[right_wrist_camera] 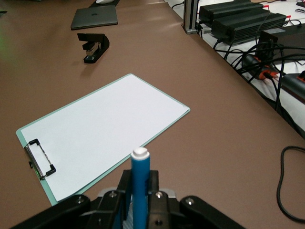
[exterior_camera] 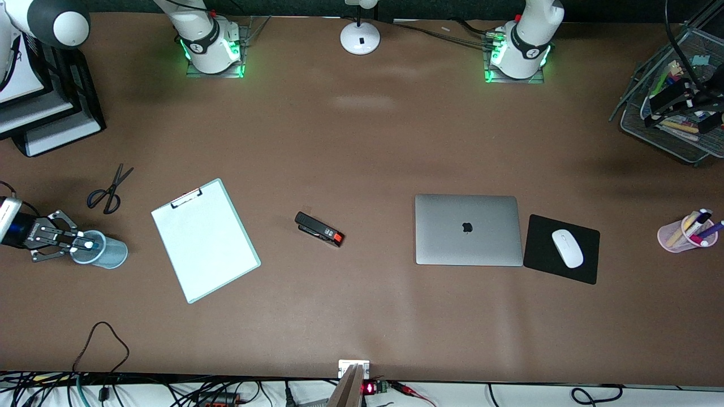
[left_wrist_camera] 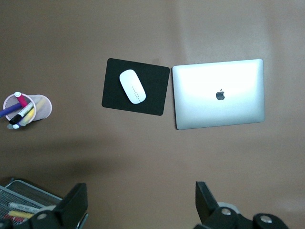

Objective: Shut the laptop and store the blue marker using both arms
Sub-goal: 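Carry the blue marker over the mesh pen cup with the right gripper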

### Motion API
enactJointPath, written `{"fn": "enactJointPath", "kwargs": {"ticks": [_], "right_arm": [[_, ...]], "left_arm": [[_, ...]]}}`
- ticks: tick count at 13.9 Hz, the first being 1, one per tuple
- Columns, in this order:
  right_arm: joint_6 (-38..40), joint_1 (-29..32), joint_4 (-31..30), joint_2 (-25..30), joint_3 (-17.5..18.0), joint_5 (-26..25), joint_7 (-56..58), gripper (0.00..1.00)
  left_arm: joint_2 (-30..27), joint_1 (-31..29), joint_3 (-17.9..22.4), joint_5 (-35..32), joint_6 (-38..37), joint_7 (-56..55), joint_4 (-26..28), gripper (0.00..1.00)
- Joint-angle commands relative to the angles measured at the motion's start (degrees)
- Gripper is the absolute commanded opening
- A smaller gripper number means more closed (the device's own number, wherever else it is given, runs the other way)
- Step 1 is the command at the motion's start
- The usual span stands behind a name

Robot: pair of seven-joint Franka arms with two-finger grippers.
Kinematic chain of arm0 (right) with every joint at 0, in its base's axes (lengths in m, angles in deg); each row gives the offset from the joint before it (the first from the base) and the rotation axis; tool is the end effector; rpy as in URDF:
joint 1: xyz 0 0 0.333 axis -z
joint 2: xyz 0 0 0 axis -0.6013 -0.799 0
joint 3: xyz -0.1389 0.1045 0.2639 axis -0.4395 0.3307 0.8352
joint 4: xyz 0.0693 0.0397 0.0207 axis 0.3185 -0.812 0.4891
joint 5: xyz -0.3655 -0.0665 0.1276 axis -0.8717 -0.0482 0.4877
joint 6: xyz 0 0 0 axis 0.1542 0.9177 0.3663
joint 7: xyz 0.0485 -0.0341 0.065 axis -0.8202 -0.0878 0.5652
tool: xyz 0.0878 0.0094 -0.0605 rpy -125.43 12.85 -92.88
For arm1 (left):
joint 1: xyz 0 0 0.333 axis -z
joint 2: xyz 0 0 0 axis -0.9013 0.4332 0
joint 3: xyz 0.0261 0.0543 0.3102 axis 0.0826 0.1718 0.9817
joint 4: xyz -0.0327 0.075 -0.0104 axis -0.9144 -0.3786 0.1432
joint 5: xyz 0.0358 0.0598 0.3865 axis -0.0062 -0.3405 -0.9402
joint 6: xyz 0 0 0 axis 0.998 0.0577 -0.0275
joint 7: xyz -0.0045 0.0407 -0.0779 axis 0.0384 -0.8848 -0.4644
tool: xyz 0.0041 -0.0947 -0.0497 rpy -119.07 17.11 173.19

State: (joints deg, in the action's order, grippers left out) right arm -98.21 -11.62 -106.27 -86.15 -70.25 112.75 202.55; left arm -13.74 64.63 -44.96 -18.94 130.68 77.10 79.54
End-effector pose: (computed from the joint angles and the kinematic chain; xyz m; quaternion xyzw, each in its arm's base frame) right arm 0.6663 -0.2977 0.2352 -0.7076 -0.5533 -0.3323 0.2876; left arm 0.5357 0.0305 0.6443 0.9990 -0.0428 0.0059 0.0122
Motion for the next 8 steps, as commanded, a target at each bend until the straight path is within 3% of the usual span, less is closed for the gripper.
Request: {"fn": "enactJointPath", "kwargs": {"ticks": [1, 8], "right_arm": [[-1.45, 0.68, 1.81, -1.8, 0.35, 1.15, 0.92, 0.03], [-3.3, 0.77, 1.81, -2.68, 0.35, 1.15, 0.48, 0.03]], "left_arm": [[-0.15, 0.58, -0.03, 0.22, 0.91, 0.15, 0.71, 1.0], [1.34, 0.67, -5.3, -3.48, 1.0, -3.01, 0.71, 1.0]]}}
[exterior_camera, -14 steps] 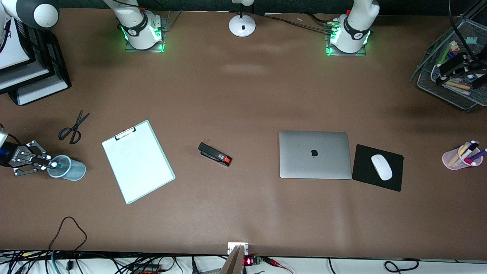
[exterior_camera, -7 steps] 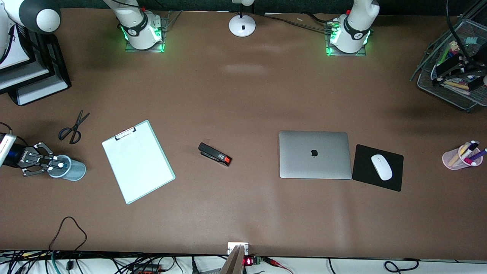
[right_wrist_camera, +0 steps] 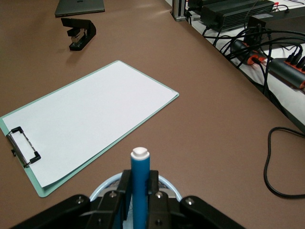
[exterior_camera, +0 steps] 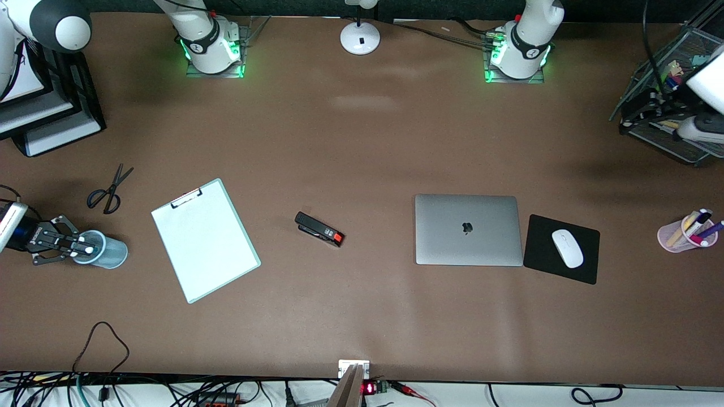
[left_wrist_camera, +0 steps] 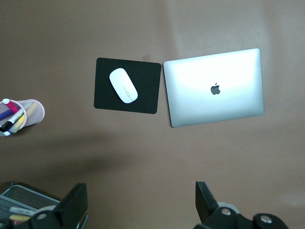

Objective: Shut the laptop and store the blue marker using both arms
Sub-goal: 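Carry the blue marker over the mesh pen cup with the right gripper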

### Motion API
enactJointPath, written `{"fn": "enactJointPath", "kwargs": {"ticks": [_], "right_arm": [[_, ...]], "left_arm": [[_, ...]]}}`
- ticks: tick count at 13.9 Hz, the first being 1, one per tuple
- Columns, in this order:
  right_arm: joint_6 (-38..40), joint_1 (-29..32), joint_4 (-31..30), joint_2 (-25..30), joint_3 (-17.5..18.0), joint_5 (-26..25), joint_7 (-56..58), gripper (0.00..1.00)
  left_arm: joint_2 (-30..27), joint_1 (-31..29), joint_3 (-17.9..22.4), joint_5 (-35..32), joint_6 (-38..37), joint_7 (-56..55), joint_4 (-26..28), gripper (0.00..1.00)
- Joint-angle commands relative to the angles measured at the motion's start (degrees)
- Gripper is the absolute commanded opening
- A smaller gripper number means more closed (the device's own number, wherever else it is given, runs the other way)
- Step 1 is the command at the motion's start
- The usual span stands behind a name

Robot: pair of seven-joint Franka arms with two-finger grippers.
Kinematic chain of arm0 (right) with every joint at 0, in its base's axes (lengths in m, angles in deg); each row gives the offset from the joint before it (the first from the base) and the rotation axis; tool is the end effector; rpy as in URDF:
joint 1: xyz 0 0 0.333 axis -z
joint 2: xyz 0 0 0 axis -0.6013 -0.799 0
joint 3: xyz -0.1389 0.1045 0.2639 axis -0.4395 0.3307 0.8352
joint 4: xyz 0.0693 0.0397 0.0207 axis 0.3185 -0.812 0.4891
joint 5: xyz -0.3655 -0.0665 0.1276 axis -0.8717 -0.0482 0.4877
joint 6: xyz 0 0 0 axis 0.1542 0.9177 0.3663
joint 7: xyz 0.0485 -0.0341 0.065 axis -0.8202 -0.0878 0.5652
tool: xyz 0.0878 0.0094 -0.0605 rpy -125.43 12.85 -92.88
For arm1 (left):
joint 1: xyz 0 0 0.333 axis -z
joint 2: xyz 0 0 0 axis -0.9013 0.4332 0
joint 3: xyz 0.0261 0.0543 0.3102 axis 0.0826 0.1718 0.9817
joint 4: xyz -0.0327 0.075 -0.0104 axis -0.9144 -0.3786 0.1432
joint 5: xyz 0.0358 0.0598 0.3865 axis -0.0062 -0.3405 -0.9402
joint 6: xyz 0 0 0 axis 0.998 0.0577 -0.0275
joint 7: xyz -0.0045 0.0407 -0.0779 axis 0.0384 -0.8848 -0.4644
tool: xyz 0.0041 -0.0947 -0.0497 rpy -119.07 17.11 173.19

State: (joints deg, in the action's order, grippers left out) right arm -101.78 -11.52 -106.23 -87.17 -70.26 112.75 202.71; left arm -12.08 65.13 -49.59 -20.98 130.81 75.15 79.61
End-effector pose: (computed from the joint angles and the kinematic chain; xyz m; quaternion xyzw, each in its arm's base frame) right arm 0.6680 -0.3059 0.2228 -0.7218 -0.5464 -0.3314 0.2657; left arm 0.5454 -0.0149 0.6283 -0.9975 0.0699 0.0095 0.0064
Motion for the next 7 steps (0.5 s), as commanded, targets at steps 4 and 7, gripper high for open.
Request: {"fn": "enactJointPath", "kwargs": {"ticks": [4, 7], "right_arm": [[0.45, 0.66, 1.6, -2.45, 0.26, 1.06, -0.12, 0.03], [0.98, 0.48, 1.77, -1.75, 0.09, 0.62, -0.82, 0.66]], "left_arm": [[1.35, -0.53, -3.48, -1.53, 2.7, -3.69, 0.56, 1.0], [2.22, -0.97, -3.93, -1.44, 3.06, -4.31, 0.56, 1.0]]}}
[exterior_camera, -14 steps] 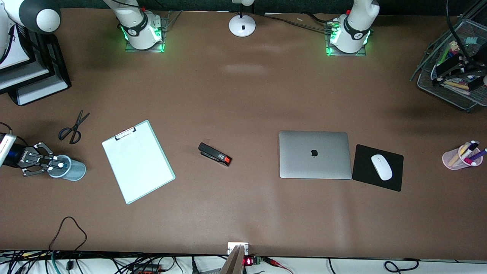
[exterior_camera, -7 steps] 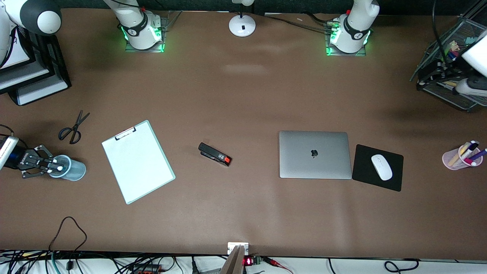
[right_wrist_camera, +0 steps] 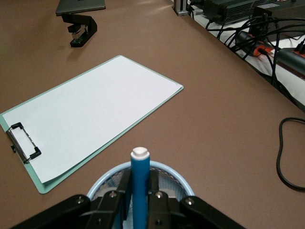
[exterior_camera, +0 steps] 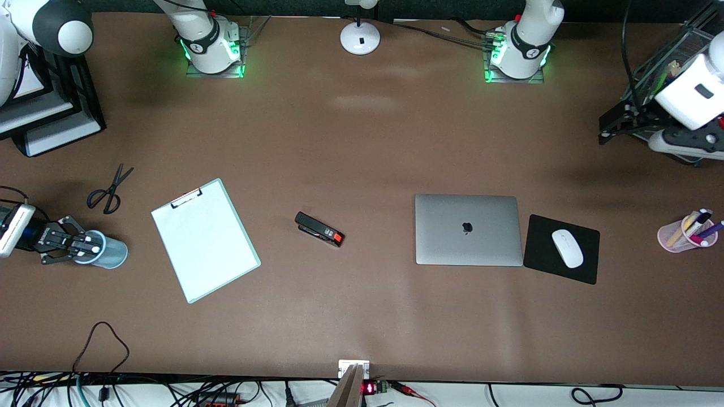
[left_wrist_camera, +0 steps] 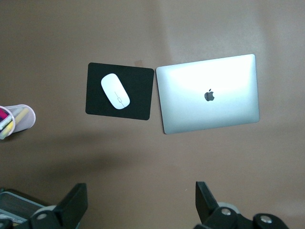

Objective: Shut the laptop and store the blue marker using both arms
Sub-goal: 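Lower the marker into the pen cup and open the right gripper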

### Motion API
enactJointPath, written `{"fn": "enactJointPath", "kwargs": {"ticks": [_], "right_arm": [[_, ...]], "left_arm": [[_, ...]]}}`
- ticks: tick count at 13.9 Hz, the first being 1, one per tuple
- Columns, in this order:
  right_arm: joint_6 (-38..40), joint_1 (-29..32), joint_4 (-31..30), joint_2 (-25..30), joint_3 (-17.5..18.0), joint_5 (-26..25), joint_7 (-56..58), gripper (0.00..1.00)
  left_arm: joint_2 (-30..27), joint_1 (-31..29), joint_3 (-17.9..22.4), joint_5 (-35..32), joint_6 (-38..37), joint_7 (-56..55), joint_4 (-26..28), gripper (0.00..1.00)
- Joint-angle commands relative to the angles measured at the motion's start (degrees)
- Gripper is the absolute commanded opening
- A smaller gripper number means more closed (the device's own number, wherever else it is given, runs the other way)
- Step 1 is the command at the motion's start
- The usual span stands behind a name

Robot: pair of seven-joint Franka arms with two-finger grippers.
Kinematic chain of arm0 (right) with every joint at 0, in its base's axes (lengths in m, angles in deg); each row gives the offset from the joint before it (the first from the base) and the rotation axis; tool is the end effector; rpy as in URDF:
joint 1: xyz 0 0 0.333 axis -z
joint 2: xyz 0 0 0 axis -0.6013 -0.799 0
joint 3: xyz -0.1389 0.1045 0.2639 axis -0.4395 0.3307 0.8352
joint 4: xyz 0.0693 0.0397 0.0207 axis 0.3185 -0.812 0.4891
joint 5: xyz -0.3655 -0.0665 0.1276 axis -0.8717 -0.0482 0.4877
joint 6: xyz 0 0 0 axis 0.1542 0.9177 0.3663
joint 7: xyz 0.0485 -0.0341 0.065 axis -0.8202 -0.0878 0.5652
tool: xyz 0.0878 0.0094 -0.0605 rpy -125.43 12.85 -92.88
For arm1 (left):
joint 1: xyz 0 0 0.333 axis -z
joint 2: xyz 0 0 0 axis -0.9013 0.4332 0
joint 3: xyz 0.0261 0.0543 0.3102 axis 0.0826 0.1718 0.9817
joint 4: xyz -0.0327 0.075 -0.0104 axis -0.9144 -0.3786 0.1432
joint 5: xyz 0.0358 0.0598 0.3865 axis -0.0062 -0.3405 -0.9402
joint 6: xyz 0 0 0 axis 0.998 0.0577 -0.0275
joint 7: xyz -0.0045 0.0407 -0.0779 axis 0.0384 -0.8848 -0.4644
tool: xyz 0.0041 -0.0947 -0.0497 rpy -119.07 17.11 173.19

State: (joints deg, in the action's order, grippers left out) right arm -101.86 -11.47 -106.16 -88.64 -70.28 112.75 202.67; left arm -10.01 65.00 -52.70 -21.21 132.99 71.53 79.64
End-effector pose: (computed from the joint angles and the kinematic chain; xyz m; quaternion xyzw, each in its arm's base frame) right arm 0.6653 -0.3056 0.2045 -0.7248 -0.5411 -0.3262 0.2747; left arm 0.5584 -0.0436 0.6114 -0.9978 0.0646 0.0084 0.0081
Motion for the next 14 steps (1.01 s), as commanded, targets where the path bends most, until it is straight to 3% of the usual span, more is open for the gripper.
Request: {"fn": "enactJointPath", "kwargs": {"ticks": [1, 9, 14], "right_arm": [[1.14, 0.35, 1.97, 0.16, 0.02, 0.62, -2.88, 1.0], [8.86, 0.0, 2.49, 7.53, -1.03, -6.4, -14.39, 1.0], [14.84, -3.15, 9.42, 11.05, -1.03, -13.43, -25.73, 1.0]], "left_arm": [[0.33, -1.02, -0.82, -1.12, 1.57, -0.6, 0.53, 1.0], [0.16, -1.28, -0.82, -1.03, 1.23, -0.6, 0.53, 1.0], [-0.02, -1.28, -0.56, -0.94, 0.79, -0.51, 0.53, 1.0]]}}
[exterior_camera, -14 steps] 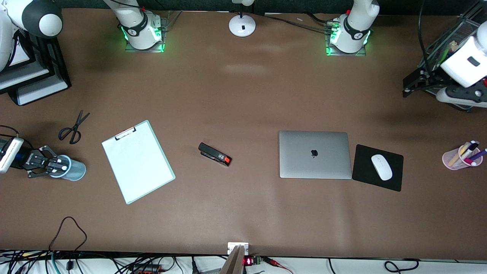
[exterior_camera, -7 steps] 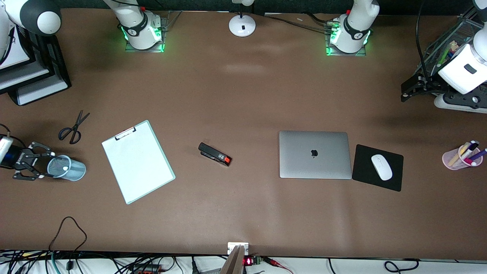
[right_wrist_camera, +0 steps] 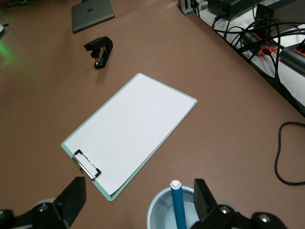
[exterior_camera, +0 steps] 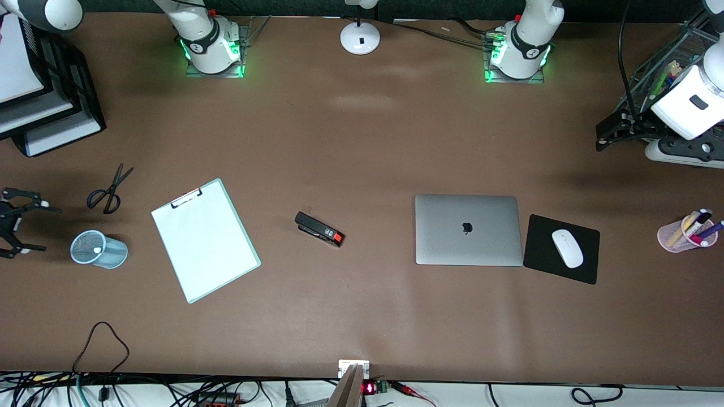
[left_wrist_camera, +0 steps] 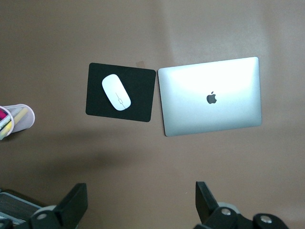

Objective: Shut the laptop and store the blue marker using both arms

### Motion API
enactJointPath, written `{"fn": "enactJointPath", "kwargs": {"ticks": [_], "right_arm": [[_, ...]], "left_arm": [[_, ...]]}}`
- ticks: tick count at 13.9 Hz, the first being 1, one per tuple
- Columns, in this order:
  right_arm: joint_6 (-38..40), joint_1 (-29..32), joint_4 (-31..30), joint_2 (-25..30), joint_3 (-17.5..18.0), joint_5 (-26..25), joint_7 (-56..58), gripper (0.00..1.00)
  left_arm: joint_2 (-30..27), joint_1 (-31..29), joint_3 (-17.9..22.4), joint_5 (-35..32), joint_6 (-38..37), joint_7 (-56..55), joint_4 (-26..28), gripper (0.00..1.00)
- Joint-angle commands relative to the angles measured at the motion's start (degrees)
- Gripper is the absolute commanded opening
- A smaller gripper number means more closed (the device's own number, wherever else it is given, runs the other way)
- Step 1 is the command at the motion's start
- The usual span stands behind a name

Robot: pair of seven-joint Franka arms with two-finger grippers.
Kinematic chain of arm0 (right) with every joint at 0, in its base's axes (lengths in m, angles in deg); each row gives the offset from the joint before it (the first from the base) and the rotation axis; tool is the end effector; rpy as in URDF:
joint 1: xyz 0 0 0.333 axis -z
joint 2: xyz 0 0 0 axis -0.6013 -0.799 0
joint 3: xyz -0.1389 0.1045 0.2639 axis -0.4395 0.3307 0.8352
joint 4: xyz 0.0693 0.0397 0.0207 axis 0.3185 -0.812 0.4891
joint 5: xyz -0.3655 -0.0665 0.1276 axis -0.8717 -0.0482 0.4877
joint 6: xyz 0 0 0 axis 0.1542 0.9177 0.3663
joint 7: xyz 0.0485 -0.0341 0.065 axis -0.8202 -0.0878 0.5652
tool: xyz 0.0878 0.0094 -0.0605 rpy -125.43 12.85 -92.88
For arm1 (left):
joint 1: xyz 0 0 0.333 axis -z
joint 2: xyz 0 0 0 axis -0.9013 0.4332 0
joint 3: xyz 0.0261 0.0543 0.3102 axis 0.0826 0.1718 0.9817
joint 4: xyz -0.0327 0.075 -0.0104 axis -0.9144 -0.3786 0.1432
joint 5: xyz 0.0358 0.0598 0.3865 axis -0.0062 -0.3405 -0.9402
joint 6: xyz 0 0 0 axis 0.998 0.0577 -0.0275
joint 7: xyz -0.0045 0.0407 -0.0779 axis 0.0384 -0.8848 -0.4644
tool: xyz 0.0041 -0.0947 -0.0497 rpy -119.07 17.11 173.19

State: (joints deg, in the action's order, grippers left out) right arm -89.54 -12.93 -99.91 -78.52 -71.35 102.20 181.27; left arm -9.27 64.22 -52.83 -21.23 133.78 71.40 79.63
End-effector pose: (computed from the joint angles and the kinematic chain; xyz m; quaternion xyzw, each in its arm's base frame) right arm 0.6682 -0.2907 0.3656 -0.7764 -0.5149 -0.2212 0.2882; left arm 0.5639 -0.0373 0.6054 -0.9983 0.0579 0.0079 0.0078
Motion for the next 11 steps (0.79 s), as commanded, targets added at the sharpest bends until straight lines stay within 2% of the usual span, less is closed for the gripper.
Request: {"fn": "enactJointPath", "kwargs": {"ticks": [1, 7, 11], "right_arm": [[3.05, -2.84, 3.62, 1.99, 0.04, -4.2, -6.96, 1.0], [3.15, -12.85, 3.63, 8.94, 0.3, -15.18, -26.02, 1.0], [3.15, -19.62, 3.63, 9.91, 0.13, -19.49, -39.65, 1.0]], "left_arm": [[-0.75, -0.5, -0.43, -0.93, 0.0, -0.38, 0.53, 1.0], [-0.75, -1.21, -0.16, -0.66, -0.08, -0.21, 0.62, 1.0], [-0.66, -1.21, -0.08, -0.58, -0.09, -0.21, 0.62, 1.0]]}}
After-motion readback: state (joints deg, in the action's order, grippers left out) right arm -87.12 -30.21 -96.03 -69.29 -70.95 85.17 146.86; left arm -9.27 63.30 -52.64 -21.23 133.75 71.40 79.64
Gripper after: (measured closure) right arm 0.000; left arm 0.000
